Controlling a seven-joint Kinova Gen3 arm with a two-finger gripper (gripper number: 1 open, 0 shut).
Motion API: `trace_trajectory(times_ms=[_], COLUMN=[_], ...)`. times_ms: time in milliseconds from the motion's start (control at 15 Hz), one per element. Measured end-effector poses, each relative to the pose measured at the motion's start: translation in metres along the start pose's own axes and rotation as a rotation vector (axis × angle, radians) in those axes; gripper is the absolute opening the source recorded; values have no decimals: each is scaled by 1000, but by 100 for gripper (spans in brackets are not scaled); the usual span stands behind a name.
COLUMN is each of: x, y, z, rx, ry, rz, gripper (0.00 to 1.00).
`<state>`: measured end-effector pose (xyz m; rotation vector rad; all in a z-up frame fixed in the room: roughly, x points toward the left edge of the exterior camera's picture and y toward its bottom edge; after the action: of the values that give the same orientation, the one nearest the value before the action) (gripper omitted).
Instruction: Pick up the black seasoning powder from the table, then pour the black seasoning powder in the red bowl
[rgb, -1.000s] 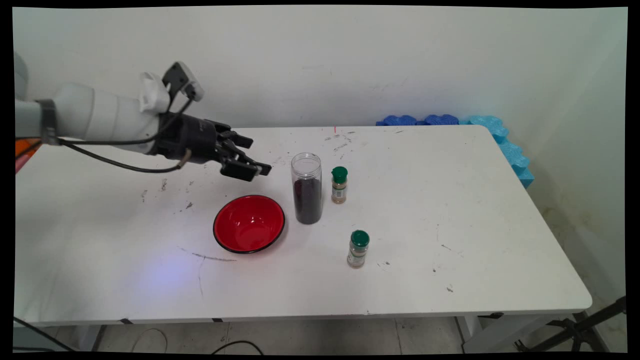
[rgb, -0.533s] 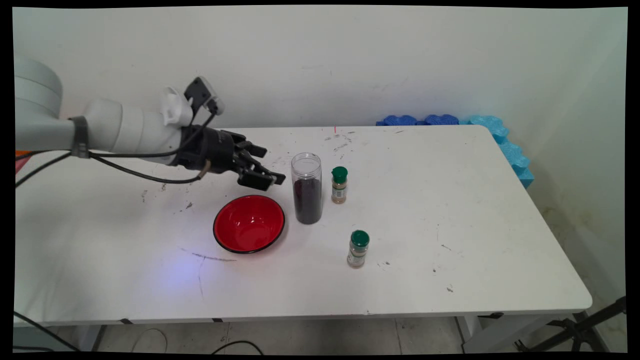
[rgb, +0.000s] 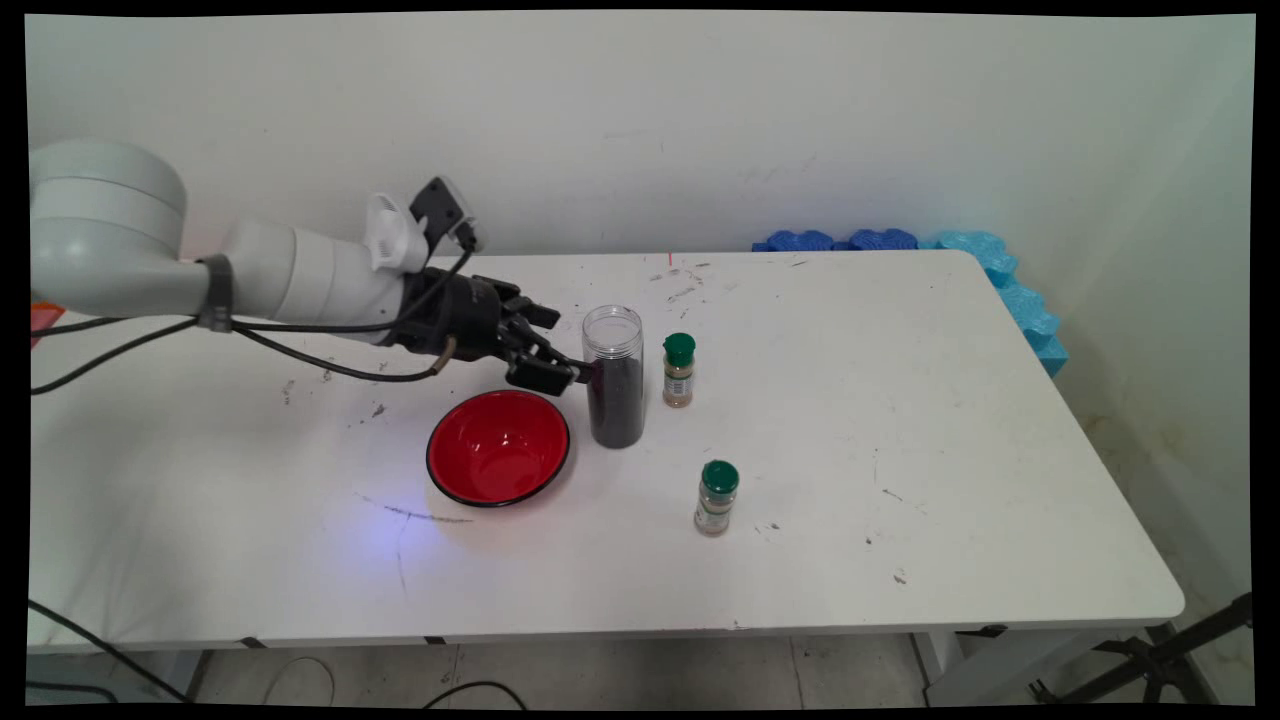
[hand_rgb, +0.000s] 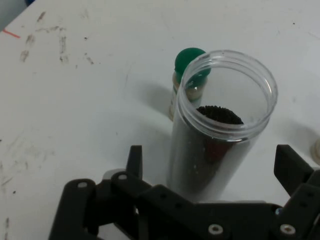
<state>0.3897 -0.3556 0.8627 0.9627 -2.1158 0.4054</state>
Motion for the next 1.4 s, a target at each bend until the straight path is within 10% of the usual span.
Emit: trace_trajectory(times_ms=[1067,1133,1400], x=[5,5,10], y=[-2,-2,-1], z=[36,37,38], rx=[-25,-27,-39], ry=[8,11,22], rz=[53,57,75], gripper=[100,0,0])
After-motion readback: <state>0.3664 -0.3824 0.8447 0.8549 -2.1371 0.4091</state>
